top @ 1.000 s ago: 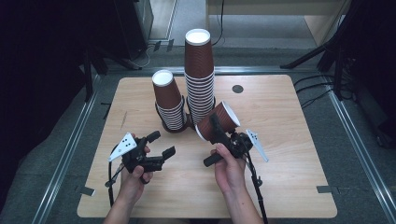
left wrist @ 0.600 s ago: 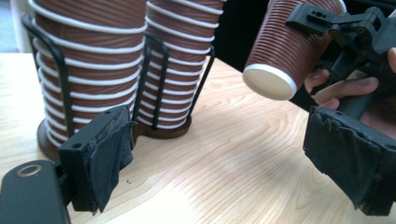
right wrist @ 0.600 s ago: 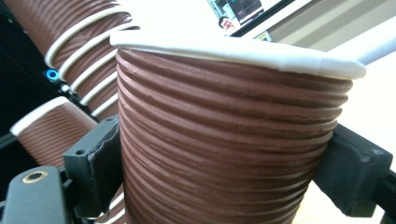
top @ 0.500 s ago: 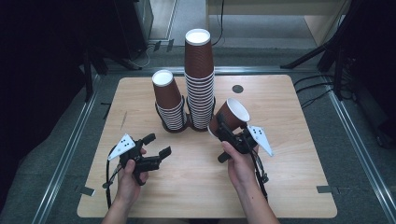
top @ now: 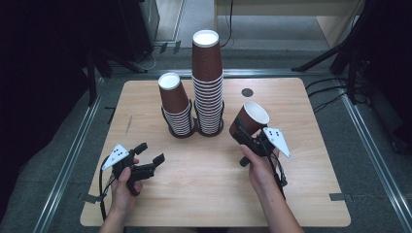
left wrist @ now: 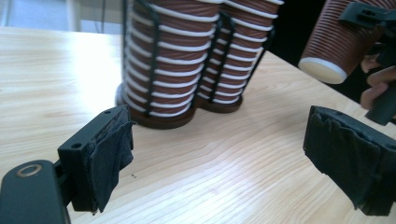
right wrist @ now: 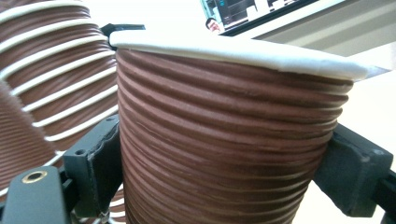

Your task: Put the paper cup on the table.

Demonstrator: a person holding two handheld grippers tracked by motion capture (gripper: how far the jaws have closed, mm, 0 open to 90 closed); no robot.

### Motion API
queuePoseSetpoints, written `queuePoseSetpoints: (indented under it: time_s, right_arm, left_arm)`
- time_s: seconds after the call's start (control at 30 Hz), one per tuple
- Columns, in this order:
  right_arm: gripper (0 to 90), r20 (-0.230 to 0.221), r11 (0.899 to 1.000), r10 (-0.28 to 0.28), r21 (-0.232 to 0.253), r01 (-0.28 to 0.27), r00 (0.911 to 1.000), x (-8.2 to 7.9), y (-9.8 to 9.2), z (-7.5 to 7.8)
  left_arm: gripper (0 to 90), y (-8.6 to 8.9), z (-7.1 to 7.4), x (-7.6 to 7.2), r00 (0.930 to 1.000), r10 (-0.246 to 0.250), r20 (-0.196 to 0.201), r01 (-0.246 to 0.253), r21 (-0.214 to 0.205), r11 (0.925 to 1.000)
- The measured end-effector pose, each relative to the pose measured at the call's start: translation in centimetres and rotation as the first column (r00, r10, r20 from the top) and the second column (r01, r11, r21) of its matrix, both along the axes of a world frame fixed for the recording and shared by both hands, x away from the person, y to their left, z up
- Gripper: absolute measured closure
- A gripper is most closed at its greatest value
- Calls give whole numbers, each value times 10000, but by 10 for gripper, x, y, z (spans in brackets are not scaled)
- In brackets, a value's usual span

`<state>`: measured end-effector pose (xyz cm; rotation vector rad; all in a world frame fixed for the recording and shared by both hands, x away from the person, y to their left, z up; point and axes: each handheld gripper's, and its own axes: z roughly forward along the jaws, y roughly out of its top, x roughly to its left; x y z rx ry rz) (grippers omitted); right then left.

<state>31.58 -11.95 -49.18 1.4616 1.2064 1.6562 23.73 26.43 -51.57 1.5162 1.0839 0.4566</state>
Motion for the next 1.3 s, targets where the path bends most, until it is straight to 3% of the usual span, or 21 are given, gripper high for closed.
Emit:
queuePoseSetpoints:
  time_s: [0.33, 0.57, 0.93, 1.3]
  right_arm:
    - [126, -82, 9965, -340, -764, 333, 9994, 9, -17, -8]
    - [126, -25, 9912, -721, -1116, 713, 9974, 17, -31, -13]
    - [126, 279, 9664, -1311, -2193, 1340, 9910, 30, -56, -19]
    - [126, 177, 9388, -1962, -2853, 1930, 9804, 44, -78, -28]
  left_arm:
    - [83, 29, -8, -20, 9938, 1085, 245, -1088, 102, 9940]
    - [83, 46, -13, -31, 9912, 1311, 199, -1314, 171, 9912]
    - [83, 58, -20, -34, 9865, 1635, -44, -1633, 238, 9863]
    - [83, 64, -22, -35, 9835, 1804, -132, -1803, 112, 9836]
